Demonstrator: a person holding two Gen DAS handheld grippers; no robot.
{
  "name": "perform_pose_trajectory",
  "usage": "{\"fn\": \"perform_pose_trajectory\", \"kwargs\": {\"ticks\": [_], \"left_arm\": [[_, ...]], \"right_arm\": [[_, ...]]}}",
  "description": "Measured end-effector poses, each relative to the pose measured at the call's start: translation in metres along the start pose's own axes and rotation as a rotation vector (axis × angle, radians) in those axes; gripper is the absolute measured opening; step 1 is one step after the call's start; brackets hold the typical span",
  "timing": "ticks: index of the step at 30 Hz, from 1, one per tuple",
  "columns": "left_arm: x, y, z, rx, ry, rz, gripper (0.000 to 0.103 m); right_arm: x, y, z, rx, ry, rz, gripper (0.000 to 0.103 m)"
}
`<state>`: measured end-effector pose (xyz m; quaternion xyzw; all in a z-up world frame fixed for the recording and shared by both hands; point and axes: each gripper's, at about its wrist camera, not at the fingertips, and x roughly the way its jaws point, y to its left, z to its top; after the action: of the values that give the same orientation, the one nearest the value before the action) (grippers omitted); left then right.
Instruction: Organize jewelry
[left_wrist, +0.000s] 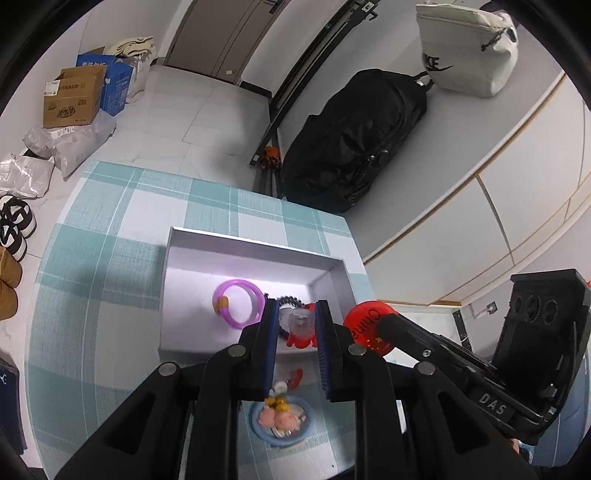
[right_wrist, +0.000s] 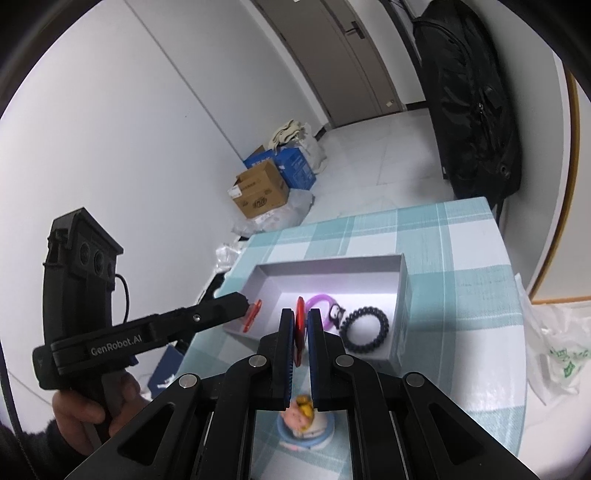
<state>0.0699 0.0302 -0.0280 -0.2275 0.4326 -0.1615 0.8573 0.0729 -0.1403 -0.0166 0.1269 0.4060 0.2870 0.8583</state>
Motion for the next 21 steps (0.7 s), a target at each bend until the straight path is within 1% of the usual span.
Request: {"fn": "perform_pose_trajectory", "kwargs": {"ticks": [3,10,13,17,21], "left_arm": [[0.006,0.006,0.004,-0.018,0.009,0.011,0.015],[0.016,0.012,0.015,-0.042,0.013,0.012,0.015],[0.021,0.015,0.017,-0.058,0.028,0.006,0.015],[0.026,0.015,0.021,-0.056,0.037,0.003,0.015],[0.036,0.017,0.024,-0.070,0.063,-0.001,0.015]], "right_arm": [[0.004,-0.003,0.006,0.014,-0.003,0.006,0.006],[0.019,-0.016,0.016,0.065,0.010,0.028,0.006],[0.024,-0.022,0.018,0.094,0.014,0.041,0.006],[0.030,-0.030,0.020,0.125,0.025,0.040,0.006],[0.038,-0.035,0.022,0.138,0.045,0.030,0.006]]}}
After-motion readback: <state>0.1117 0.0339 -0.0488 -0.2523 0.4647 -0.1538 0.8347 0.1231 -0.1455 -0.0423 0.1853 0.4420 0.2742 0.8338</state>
